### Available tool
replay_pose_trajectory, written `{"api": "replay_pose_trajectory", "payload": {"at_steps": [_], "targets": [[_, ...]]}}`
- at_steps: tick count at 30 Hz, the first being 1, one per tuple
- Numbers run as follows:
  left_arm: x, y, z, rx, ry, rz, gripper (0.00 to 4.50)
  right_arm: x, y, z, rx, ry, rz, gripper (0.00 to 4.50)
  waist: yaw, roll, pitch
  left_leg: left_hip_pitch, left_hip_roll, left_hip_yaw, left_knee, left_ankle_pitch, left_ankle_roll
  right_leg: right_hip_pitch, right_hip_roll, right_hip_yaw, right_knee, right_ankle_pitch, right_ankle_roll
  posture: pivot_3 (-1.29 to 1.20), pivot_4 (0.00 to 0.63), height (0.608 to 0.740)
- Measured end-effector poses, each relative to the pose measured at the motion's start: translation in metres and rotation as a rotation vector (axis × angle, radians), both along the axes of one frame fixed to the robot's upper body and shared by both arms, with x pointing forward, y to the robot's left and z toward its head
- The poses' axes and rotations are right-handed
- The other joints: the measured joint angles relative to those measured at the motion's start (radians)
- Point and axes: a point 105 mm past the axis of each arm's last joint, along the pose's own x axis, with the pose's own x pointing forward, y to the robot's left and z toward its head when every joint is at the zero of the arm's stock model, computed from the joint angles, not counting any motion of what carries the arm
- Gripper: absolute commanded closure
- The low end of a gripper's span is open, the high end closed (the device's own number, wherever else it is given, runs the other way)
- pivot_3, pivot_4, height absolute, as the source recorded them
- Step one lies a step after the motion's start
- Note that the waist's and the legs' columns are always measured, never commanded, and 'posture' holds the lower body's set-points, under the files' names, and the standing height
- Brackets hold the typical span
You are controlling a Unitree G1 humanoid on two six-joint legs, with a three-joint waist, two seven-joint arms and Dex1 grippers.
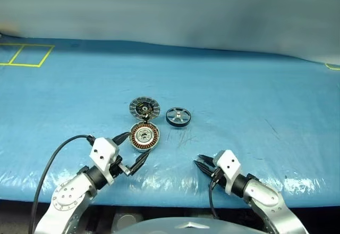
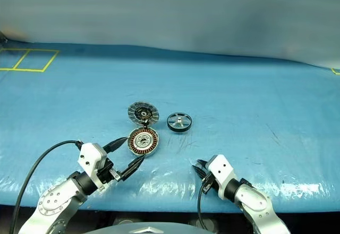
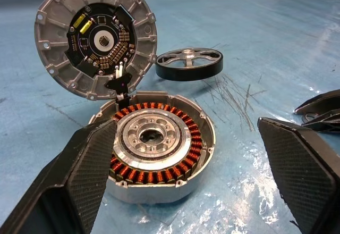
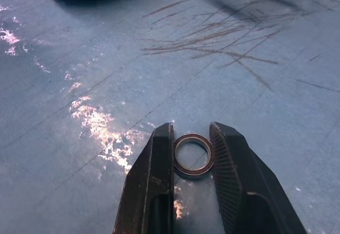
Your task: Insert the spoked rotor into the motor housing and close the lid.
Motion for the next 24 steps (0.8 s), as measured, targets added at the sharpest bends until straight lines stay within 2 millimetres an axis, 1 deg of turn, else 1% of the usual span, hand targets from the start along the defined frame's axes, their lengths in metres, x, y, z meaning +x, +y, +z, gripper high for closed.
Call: {"api": "replay_pose_trajectory", "payload": {"at_steps": [2, 3, 4, 6, 8, 10, 13, 17, 20, 24], "targets": [[0.001, 0.001, 0.001, 0.0, -0.019, 0.012, 0.0, 0.018, 0.012, 0.023, 0.012, -0.076, 0.011, 3.85, -0.003, 0.001, 0.0, 0.0, 0.0, 0.0, 0.0, 0.0, 0.0, 0.0, 0.001, 0.0, 0.001, 0.0, 0.0, 0.0, 0.15, 0.74], [0.002, 0.002, -0.001, -0.001, -0.022, 0.026, 0.0, 0.028, 0.025, 0.037, 0.022, -0.115, 0.026, 3.85, -0.006, 0.001, 0.001, 0.0, 0.0, 0.0, 0.0, 0.0, 0.0, 0.0, 0.001, 0.0, 0.001, 0.0, 0.0, 0.0, 0.15, 0.74], [0.002, 0.003, -0.003, -0.006, -0.02, 0.041, 0.0, 0.032, 0.039, 0.05, 0.034, -0.154, 0.062, 3.85, -0.007, 0.002, 0.001, 0.0, 0.0, 0.0, 0.0, 0.0, 0.0, -0.001, 0.001, 0.0, 0.001, 0.0, 0.0, 0.0, 0.15, 0.74], [0.001, 0.004, -0.003, -0.019, -0.035, 0.063, 0.0, 0.031, 0.067, 0.067, 0.05, -0.2, 0.153, 3.85, -0.003, 0.002, 0.001, -0.002, 0.0, -0.002, -0.002, 0.0, 0.0, -0.001, 0.001, -0.001, 0.0, 0.0, 0.0, 0.0, 0.15, 0.74], [0.0, 0.007, -0.004, -0.023, -0.048, 0.094, 0.0, 0.028, 0.087, 0.069, 0.068, -0.181, 0.213, 3.85, 0.004, 0.002, 0.001, -0.005, -0.001, -0.003, -0.002, 0.0, 0.0, -0.003, 0.001, -0.001, 0.0, 0.0, 0.0, 0.0, 0.15, 0.74], [-0.002, 0.01, -0.008, -0.018, -0.042, 0.111, 0.0, 0.027, 0.098, 0.067, 0.088, -0.147, 0.246, 3.85, 0.007, 0.002, 0.001, -0.007, -0.001, -0.004, -0.002, -0.001, 0.0, -0.005, 0.001, -0.001, -0.001, 0.003, 0.001, 0.0, 0.15, 0.74], [-0.005, 0.014, -0.014, -0.02, -0.034, 0.149, 0.0, 0.031, 0.118, 0.063, 0.118, -0.101, 0.289, 3.85, 0.004, 0.003, 0.002, -0.007, -0.001, -0.004, -0.002, -0.001, 0.001, -0.005, 0.001, -0.001, -0.001, 0.003, 0.0, 0.0, 0.15, 0.74], [-0.01, 0.016, -0.023, -0.045, -0.017, 0.187, 0.0, 0.037, 0.135, 0.055, 0.134, -0.058, 0.31, 3.85, -0.001, 0.004, 0.002, -0.007, -0.001, -0.004, -0.002, 0.0, 0.001, -0.005, 0.001, -0.001, -0.001, -0.001, 0.001, 0.0, 0.15, 0.74], [-0.013, 0.018, -0.031, -0.052, -0.013, 0.213, 0.0, 0.042, 0.142, 0.047, 0.129, -0.039, 0.315, 3.85, -0.003, 0.004, 0.002, -0.006, -0.001, -0.004, 0.0, 0.0, 0.001, -0.005, 0.001, -0.001, -0.001, 0.0, 0.002, 0.0, 0.15, 0.74], [-0.016, 0.018, -0.038, -0.051, -0.022, 0.227, 0.0, 0.046, 0.147, 0.039, 0.12, -0.03, 0.322, 3.85, -0.008, 0.004, 0.002, -0.007, -0.001, -0.004, 0.0, 0.0, 0.001, -0.005, 0.001, -0.001, 0.0, 0.0, 0.002, 0.0, 0.15, 0.74]]}}
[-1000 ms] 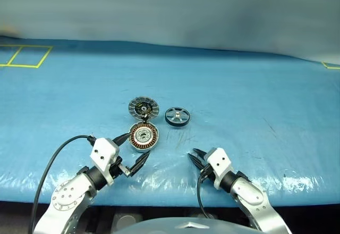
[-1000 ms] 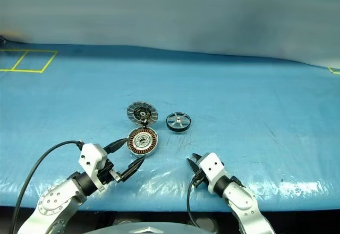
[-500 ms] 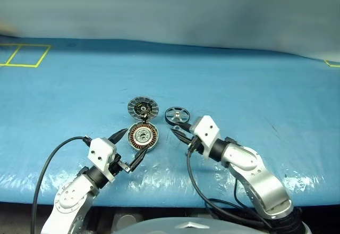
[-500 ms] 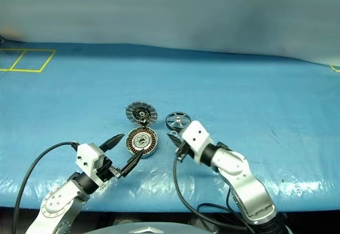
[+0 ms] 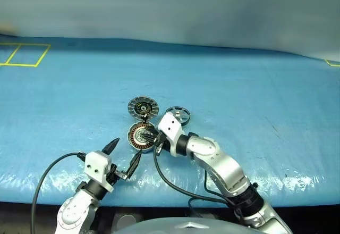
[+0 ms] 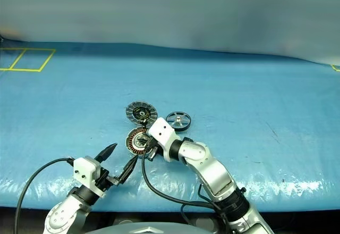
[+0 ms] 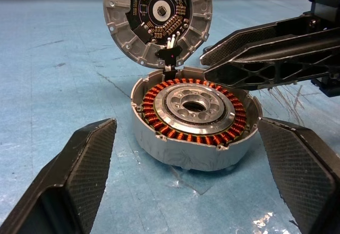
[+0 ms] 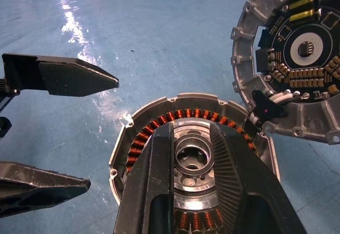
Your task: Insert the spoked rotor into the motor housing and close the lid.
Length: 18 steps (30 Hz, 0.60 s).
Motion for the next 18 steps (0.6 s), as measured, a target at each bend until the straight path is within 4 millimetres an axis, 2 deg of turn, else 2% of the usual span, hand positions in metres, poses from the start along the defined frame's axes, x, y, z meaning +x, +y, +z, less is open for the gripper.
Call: {"api": "replay_pose_trajectory", "payload": {"at_steps": [9, 18], "targets": [[-0.002, 0.0, -0.012, -0.016, -0.007, 0.041, 0.0, 0.006, 0.014, -0.011, -0.013, -0.001, 0.034, 3.85, -0.014, 0.0, 0.0, 0.0, 0.0, 0.0, 0.0, 0.0, 0.0, 0.0, 0.0, 0.0, 0.0, 0.001, 0.001, 0.0, 0.15, 0.74], [-0.002, -0.001, -0.013, -0.027, -0.011, 0.048, 0.0, 0.008, 0.017, -0.016, -0.025, -0.007, 0.052, 3.85, -0.015, 0.0, 0.0, 0.0, 0.0, 0.0, 0.0, 0.0, 0.0, 0.0, 0.0, 0.0, 0.0, 0.001, 0.002, 0.0, 0.15, 0.74]]}}
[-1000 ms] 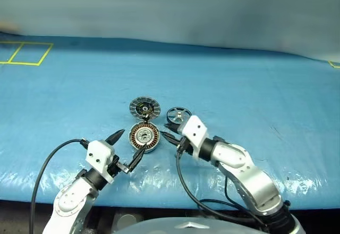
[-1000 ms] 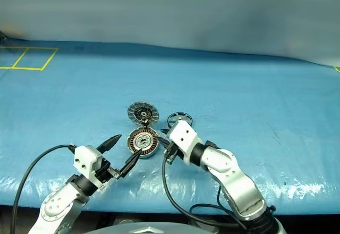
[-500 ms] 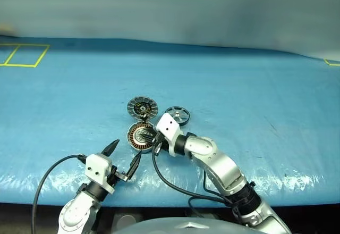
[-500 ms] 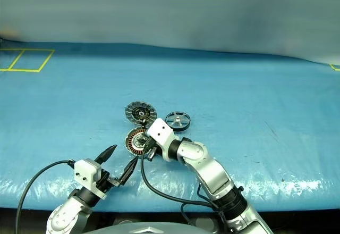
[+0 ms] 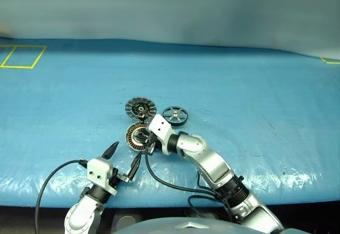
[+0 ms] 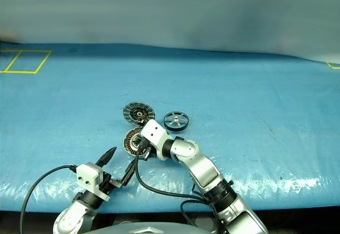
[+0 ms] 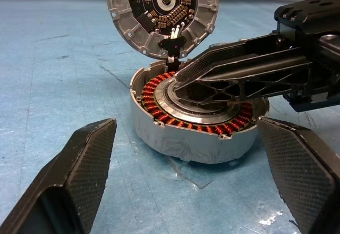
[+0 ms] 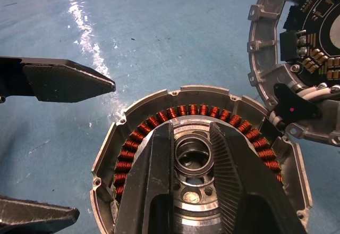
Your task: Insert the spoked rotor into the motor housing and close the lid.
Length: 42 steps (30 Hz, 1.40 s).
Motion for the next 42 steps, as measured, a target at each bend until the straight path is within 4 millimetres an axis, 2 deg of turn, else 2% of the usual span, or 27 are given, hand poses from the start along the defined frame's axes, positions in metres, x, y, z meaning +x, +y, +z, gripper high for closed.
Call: {"api": "replay_pose_trajectory", "payload": {"at_steps": [4, 6, 10, 14, 17, 20, 23, 25, 29, 38, 42], "targets": [[-0.002, -0.001, -0.004, -0.005, 0.015, -0.006, 0.0, 0.0, -0.001, -0.001, -0.009, -0.007, 0.004, 3.85, 0.0, 0.0, 0.0, 0.0, 0.0, 0.0, 0.0, 0.0, 0.0, 0.0, 0.0, 0.0, 0.0, 0.0, 0.0, 0.0, 0.15, 0.74], [-0.003, -0.002, -0.005, -0.006, 0.02, -0.009, 0.0, -0.002, -0.002, -0.001, -0.01, -0.003, 0.009, 3.1, 0.0, 0.0, 0.0, 0.0, 0.0, 0.0, 0.0, 0.0, 0.0, 0.001, 0.0, 0.0, 0.0, 0.0, 0.0, 0.0, 0.15, 0.74], [-0.004, -0.002, -0.006, -0.008, 0.028, -0.009, 0.0, -0.006, -0.004, -0.001, -0.003, 0.004, 0.014, 1.93, 0.001, 0.0, 0.0, 0.0, 0.0, 0.0, 0.0, 0.0, 0.0, 0.001, 0.0, 0.0, 0.0, 0.0, 0.0, 0.0, 0.15, 0.74], [-0.004, -0.002, -0.007, -0.01, 0.032, -0.009, 0.0, -0.006, -0.01, 0.004, 0.024, 0.041, -0.013, 1.93, 0.001, 0.0, 0.0, 0.0, 0.0, 0.0, 0.0, 0.0, 0.0, 0.0, 0.0, 0.0, 0.0, 0.0, 0.0, 0.0, 0.15, 0.74], [-0.004, -0.003, -0.007, -0.014, 0.03, -0.009, 0.0, -0.008, -0.013, 0.025, 0.095, 0.045, -0.03, 1.93, 0.001, 0.001, 0.0, -0.001, 0.0, 0.0, 0.0, 0.0, 0.0, -0.001, 0.0, 0.0, 0.0, 0.0, 0.0, 0.0, 0.15, 0.74], [-0.004, -0.003, -0.005, -0.014, 0.017, -0.01, 0.0, -0.01, -0.014, 0.045, 0.143, 0.046, -0.061, 2.81, 0.0, 0.001, 0.0, -0.001, 0.0, 0.0, -0.001, 0.0, 0.0, -0.002, 0.0, 0.0, 0.0, 0.0, 0.0, 0.0, 0.15, 0.74], [-0.003, -0.003, -0.005, -0.012, 0.013, -0.012, 0.0, -0.01, -0.018, 0.039, 0.068, 0.06, -0.091, 3.92, 0.0, 0.001, 0.0, -0.001, 0.0, 0.0, -0.001, 0.0, 0.0, -0.002, 0.0, 0.0, 0.0, 0.0, -0.001, 0.0, 0.15, 0.74], [-0.002, -0.003, -0.004, -0.008, 0.005, -0.015, 0.0, -0.011, -0.018, 0.031, -0.011, 0.075, -0.087, 4.48, 0.0, 0.001, 0.0, -0.001, 0.0, 0.0, 0.0, 0.0, 0.0, -0.003, 0.0, 0.0, 0.001, 0.0, -0.001, 0.0, 0.15, 0.74], [-0.001, -0.003, -0.003, -0.001, -0.006, -0.015, 0.0, -0.014, -0.012, 0.028, -0.091, 0.092, -0.08, 4.48, -0.001, 0.001, 0.0, -0.002, 0.0, 0.0, -0.001, 0.0, 0.0, -0.004, 0.0, 0.0, 0.002, 0.0, -0.001, 0.0, 0.15, 0.74], [-0.002, 0.0, -0.008, 0.035, -0.006, 0.008, 0.0, -0.011, -0.006, 0.035, -0.136, 0.077, -0.076, 4.48, -0.001, 0.001, 0.0, -0.003, 0.0, 0.0, -0.001, 0.0, 0.0, -0.006, 0.0, 0.0, 0.003, 0.0, 0.0, 0.0, 0.15, 0.74], [-0.001, 0.003, -0.006, 0.061, -0.026, 0.035, 0.0, -0.013, -0.004, 0.029, -0.159, 0.09, -0.062, 4.48, -0.001, 0.001, 0.0, -0.003, 0.0, 0.0, -0.001, 0.0, 0.0, -0.006, 0.0, 0.0, 0.003, 0.0, 0.0, 0.0, 0.15, 0.74]]}}
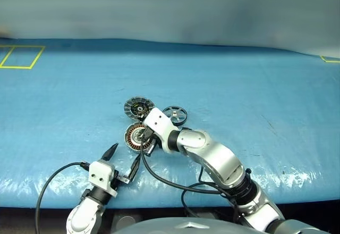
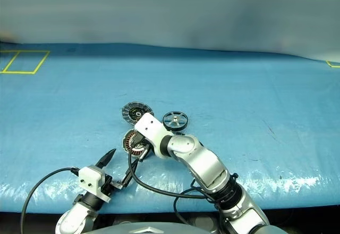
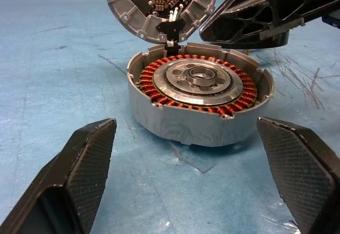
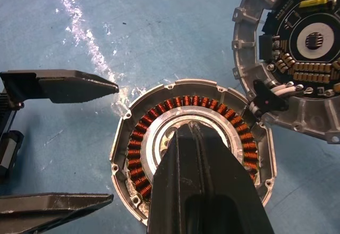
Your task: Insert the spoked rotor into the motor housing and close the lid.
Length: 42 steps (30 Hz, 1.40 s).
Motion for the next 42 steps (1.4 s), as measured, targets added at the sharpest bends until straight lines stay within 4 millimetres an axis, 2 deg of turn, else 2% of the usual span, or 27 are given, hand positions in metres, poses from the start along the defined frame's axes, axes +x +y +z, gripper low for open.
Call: {"api": "replay_pose_trajectory", "payload": {"at_steps": [6, 33, 42], "targets": [[0.0, 0.0, 0.0, 0.004, -0.002, 0.007, 0.0, 0.001, -0.001, -0.011, -0.034, 0.029, 0.002, 4.48, 0.0, 0.0, 0.0, 0.0, 0.0, 0.0, 0.0, 0.0, 0.0, 0.0, 0.0, 0.0, 0.0, 0.0, 0.0, 0.0, 0.15, 0.74], [-0.003, -0.005, -0.004, -0.027, 0.023, 0.034, 0.0, 0.003, 0.001, -0.01, -0.194, -0.073, 0.085, 4.48, -0.001, 0.001, 0.0, 0.001, 0.0, 0.0, 0.0, 0.0, 0.0, -0.001, 0.0, 0.0, 0.0, -0.001, -0.001, 0.0, 0.15, 0.74], [-0.003, -0.004, -0.005, -0.028, 0.023, 0.04, 0.0, 0.011, 0.005, -0.013, -0.208, -0.111, 0.063, 4.48, -0.002, 0.001, 0.0, 0.001, 0.0, 0.0, 0.001, 0.0, 0.0, -0.001, 0.0, 0.0, 0.0, -0.001, -0.002, 0.0, 0.15, 0.74]]}}
